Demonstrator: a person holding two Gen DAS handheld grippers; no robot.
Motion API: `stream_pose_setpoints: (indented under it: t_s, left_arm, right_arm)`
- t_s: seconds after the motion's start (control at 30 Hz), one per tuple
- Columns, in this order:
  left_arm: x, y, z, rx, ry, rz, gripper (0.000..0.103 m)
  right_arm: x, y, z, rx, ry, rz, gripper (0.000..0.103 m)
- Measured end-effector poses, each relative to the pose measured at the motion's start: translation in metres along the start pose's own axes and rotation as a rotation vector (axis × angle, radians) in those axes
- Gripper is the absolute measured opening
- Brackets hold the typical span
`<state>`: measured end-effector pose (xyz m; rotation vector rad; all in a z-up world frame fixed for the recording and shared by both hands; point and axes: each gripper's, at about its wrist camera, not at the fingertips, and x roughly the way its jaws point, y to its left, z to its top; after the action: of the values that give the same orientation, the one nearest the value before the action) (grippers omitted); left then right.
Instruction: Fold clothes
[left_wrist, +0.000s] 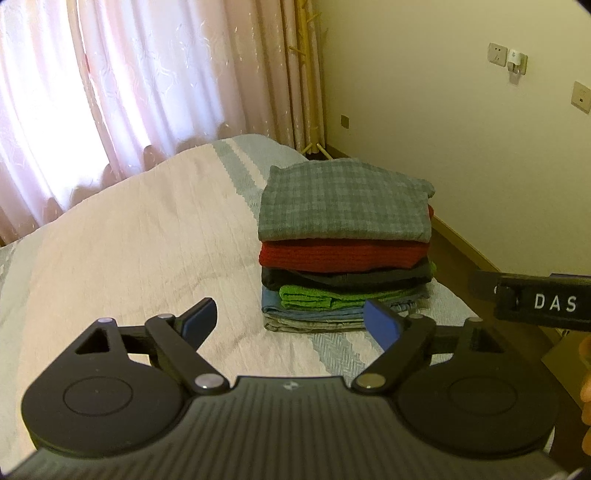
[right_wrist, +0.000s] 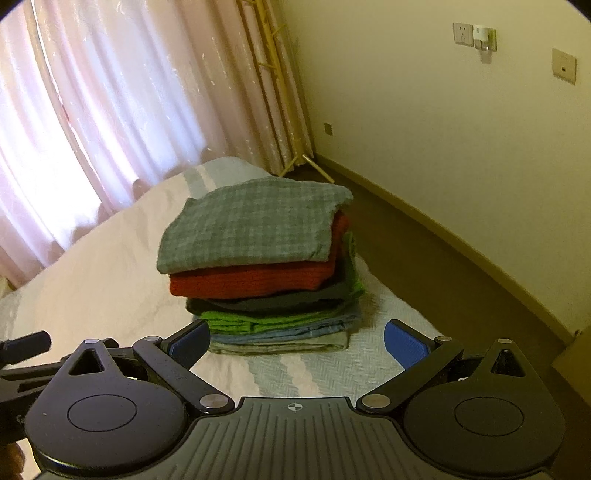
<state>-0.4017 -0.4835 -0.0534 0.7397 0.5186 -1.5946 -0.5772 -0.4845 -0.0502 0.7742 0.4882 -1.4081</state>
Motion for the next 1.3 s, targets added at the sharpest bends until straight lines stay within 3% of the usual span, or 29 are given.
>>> stream_pose_setpoints:
  t_s: [0.4, 1.3]
  left_arm:
    - [0.024, 0.001, 0.0, -0.009, 0.051, -0.005, 0.084]
    - [0.069, 0.003, 0.003, -0.002, 0.12, -0.019, 0.084]
  right_arm:
    - [0.024, 0.005, -0.003, -0.074, 0.02, -0.053, 0.103]
    - [0.071, 0.004, 0.0, -0.076, 0.106, -0.071, 0.103]
